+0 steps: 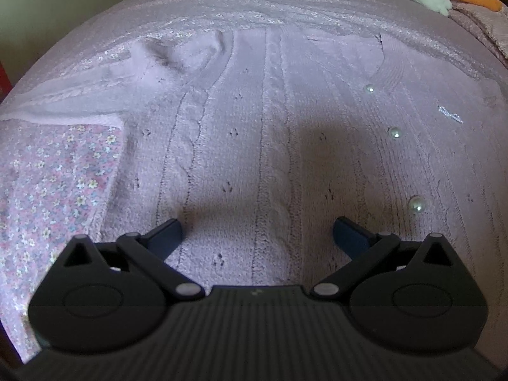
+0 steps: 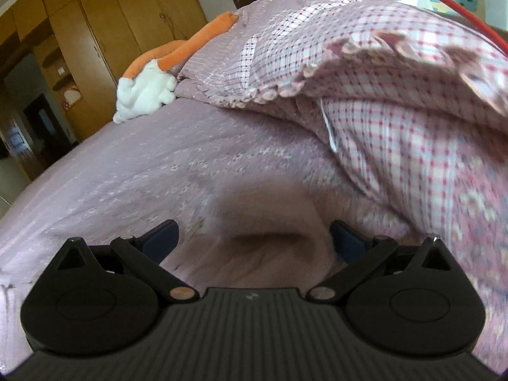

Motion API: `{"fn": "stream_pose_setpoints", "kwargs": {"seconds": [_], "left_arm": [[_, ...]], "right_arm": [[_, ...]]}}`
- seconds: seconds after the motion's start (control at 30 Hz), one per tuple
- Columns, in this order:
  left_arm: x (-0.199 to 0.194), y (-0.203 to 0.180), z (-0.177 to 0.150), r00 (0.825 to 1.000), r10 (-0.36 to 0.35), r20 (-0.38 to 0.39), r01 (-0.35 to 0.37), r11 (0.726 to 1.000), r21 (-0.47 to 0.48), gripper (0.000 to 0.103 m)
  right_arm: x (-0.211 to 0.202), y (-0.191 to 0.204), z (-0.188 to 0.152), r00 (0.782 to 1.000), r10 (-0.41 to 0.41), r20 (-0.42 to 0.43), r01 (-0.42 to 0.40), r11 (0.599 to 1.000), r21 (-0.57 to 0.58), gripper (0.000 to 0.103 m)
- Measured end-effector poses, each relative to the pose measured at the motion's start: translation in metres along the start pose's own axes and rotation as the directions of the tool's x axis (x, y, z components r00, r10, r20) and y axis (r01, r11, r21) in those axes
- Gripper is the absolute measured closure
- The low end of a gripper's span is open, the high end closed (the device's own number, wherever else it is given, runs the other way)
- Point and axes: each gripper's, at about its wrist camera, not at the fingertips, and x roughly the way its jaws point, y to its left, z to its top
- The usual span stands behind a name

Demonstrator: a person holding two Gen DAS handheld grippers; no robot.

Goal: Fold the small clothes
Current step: 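Reach the right tool to a cardigan sleeve cuff and grasp it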

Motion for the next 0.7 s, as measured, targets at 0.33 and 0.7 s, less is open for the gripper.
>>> {"fn": "stream_pose_setpoints", "kwargs": {"seconds": [0.33, 0.7], "left_arm": [[0.004, 0.002, 0.002, 1.000, -0.017, 0.000, 0.017, 1.000, 0.007, 0.000], [0.005, 0.005, -0.002, 0.998, -0.061, 0.018, 0.060, 0.998, 0.036, 0.000]], "right_arm": [[-0.009, 0.016, 0.012, 1.000, -0.027, 0.006, 0.027, 1.000, -0.001, 0.089], [-0.088, 0.086, 0.028, 0.975, 0.218, 0.033, -0.220, 0.973, 0.071, 0.091]]}}
